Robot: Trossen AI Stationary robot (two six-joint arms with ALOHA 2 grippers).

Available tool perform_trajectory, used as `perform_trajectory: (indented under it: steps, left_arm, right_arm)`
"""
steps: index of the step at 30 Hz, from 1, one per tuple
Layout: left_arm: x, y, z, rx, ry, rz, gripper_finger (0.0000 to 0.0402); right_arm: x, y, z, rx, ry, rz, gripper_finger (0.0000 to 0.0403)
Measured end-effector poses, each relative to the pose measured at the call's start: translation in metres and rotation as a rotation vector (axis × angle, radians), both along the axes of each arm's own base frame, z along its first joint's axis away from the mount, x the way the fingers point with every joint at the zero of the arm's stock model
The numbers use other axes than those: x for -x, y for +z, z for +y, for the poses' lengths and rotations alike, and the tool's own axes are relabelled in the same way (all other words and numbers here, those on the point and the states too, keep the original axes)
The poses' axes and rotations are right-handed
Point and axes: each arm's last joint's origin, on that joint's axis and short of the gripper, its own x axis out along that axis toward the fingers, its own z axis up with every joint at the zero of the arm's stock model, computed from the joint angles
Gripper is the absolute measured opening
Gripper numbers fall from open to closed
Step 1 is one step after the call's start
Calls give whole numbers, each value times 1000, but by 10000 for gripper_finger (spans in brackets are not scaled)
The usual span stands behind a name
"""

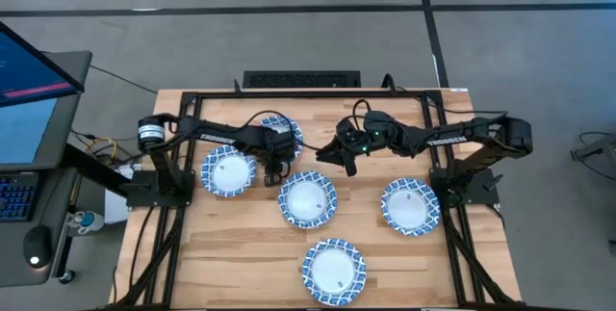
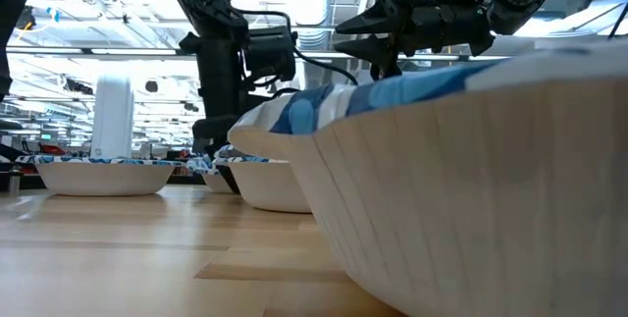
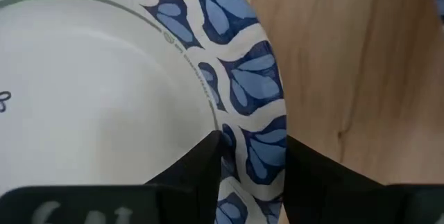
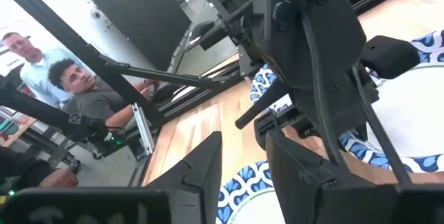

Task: Nest bowls inside each other
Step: Stack the blue patterned bowl on the blue patterned bowl

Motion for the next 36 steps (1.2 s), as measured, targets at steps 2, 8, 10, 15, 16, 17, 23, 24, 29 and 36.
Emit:
perform_trajectory:
  steps: [2, 8, 10, 15, 16, 17, 23, 24, 29, 36]
  left_arm:
    - [0, 1, -1, -11, -13, 4, 98]
    - [-7, 15, 0, -56, -56, 37, 12]
    - [-11, 21, -1, -53, -65, 27, 8]
    - [-24, 47, -10, -44, -98, 18, 2]
    - [-28, 53, -14, -45, -112, 14, 1]
    - [-31, 61, -19, -47, -129, 5, 1]
    - [-52, 105, -44, -27, -163, -119, 0]
    - [-55, 112, -49, -8, -147, -146, 0]
    - [-65, 134, -83, -15, -88, -247, 0]
    - [-75, 107, -137, -28, 38, -237, 0]
  right_arm:
    - [0, 0, 0, 0, 1, 0, 137]
    - [2, 2, 1, -23, 45, 0, 138]
    - [4, 8, 1, -25, 53, -21, 137]
    - [20, 29, 3, 37, 66, -66, 139]
    - [25, 35, 3, 54, 67, -69, 139]
    - [32, 39, 3, 68, 64, -60, 139]
    - [71, 56, 8, 161, 23, 37, 137]
    - [76, 59, 10, 176, 26, 38, 138]
    - [105, 70, 19, 243, 83, 38, 138]
    - [141, 72, 34, 233, 278, -30, 139]
